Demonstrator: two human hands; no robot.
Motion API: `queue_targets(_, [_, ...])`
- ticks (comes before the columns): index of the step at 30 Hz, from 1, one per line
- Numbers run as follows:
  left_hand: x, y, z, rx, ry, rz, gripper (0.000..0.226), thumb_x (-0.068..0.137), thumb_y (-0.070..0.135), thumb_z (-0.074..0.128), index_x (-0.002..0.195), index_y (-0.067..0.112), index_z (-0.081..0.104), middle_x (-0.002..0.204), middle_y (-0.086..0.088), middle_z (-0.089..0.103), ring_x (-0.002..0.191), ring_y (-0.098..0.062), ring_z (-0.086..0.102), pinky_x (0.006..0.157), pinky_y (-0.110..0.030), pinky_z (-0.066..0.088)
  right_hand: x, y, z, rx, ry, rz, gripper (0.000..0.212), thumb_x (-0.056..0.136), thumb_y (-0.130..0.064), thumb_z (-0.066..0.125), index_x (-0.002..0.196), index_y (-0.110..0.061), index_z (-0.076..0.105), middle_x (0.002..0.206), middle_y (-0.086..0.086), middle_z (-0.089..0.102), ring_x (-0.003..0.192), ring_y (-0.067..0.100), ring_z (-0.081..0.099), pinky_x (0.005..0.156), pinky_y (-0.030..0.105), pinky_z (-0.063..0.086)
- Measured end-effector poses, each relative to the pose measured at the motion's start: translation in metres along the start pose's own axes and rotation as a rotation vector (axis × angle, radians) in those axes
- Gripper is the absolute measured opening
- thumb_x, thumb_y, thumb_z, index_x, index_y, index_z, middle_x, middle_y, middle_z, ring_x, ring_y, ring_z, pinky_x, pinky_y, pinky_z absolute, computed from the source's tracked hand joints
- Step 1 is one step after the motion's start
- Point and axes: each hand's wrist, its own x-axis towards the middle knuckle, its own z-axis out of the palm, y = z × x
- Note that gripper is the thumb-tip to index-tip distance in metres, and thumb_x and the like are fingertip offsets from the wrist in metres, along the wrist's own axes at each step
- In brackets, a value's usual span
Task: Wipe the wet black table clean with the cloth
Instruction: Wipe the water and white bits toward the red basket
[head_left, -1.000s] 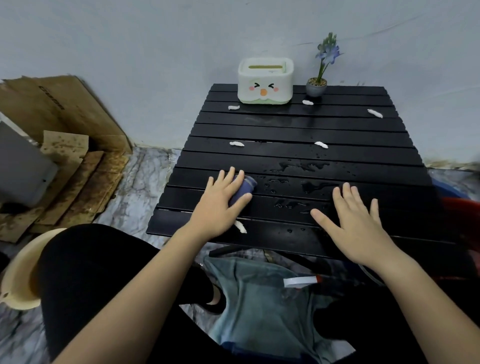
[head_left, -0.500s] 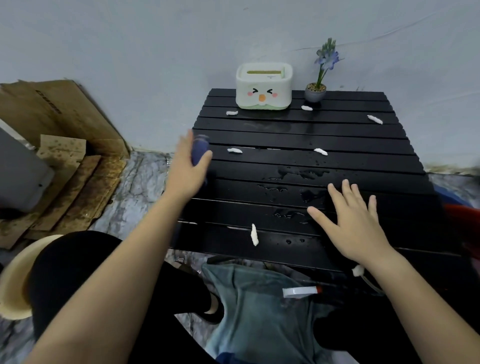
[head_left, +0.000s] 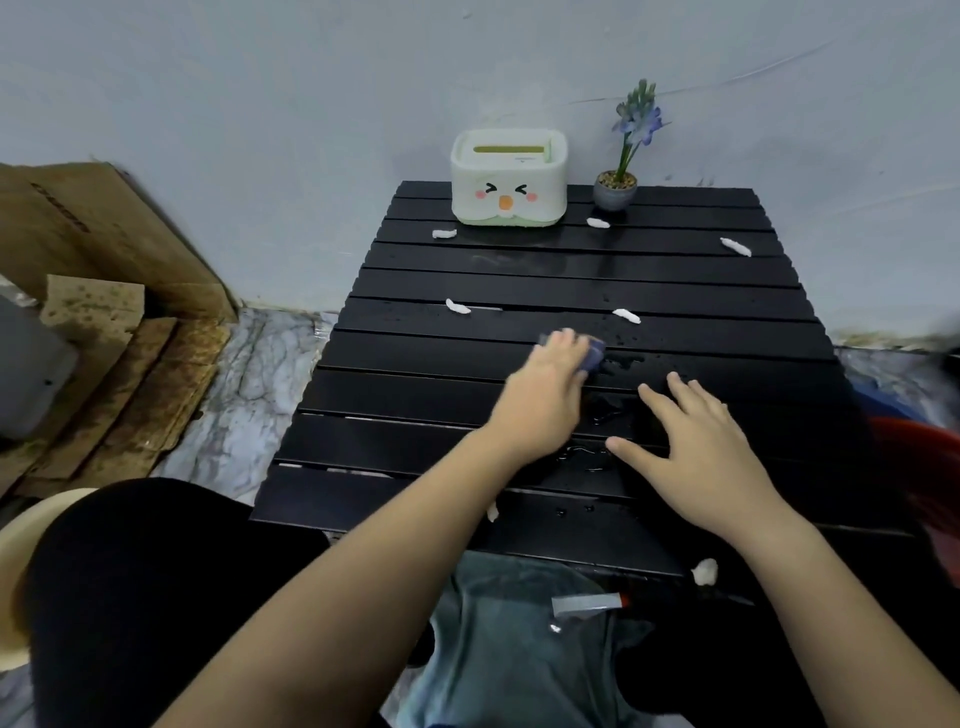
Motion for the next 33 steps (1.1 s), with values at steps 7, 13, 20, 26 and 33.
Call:
queue_targets(7, [0.013, -0.046, -0.074, -0.707, 0.349, -0.257, 0.034, 0.1, -0.002, 0.042, 0.13, 0.0, 0.055, 0.121, -0.003, 0.06, 0.096, 0.002, 0.064, 0.088, -0.019, 0.053, -0.002, 0.01, -0.005, 0.06, 0.032, 0.008, 0.088, 0.083, -0.068, 0.055, 0.154, -0.021, 0.03, 0.165, 0.004, 0.013, 0.152, 0.021, 0.004, 0.12, 0.044, 0.013])
queue_targets(13, [0.019, -0.171, -0.109, 0.149, 0.533, -0.559, 0.026, 0.097, 0.011, 0.039, 0.118, 0.006, 0.053, 0.121, -0.02, 0.056, 0.111, -0.038, 0.053, 0.091, -0.039, 0.039, 0.001, 0.01, -0.007, 0.053, 0.017, 0.031, 0.092, 0.081, -0.071, 0.053, 0.154, -0.02, 0.029, 0.165, 0.005, 0.013, 0.152, 0.022, 0.003, 0.122, 0.045, 0.011])
queue_targets(20, [0.053, -0.112, -0.044, 0.407, 0.338, -0.37, 0.032, 0.087, 0.007, 0.04, 0.117, 0.002, 0.05, 0.122, -0.02, 0.049, 0.112, -0.038, 0.046, 0.092, -0.048, 0.043, 0.003, 0.008, -0.007, 0.041, -0.001, 0.039, 0.093, 0.083, -0.071, 0.05, 0.155, -0.02, 0.024, 0.165, 0.005, 0.009, 0.152, 0.022, -0.001, 0.122, 0.044, 0.007])
queue_targets(26, [0.055, 0.018, 0.026, -0.214, 0.011, -0.029, 0.035, 0.099, 0.013, 0.044, 0.132, 0.013, 0.055, 0.141, -0.007, 0.053, 0.13, -0.028, 0.048, 0.104, -0.04, 0.041, 0.003, 0.008, -0.007, 0.029, 0.003, 0.036, 0.093, 0.083, -0.072, 0.049, 0.156, -0.02, 0.024, 0.166, 0.005, 0.009, 0.152, 0.022, 0.0, 0.122, 0.044, 0.008])
queue_targets(33, [0.076, -0.036, -0.027, -0.812, 0.354, -0.324, 0.038, 0.093, 0.012, 0.051, 0.127, -0.001, 0.059, 0.121, -0.01, 0.065, 0.111, -0.019, 0.06, 0.108, -0.036, 0.044, 0.001, 0.015, -0.007, 0.065, 0.014, 0.012, 0.093, 0.08, -0.073, 0.05, 0.155, -0.023, 0.026, 0.166, 0.002, 0.01, 0.152, 0.019, 0.0, 0.122, 0.041, 0.009])
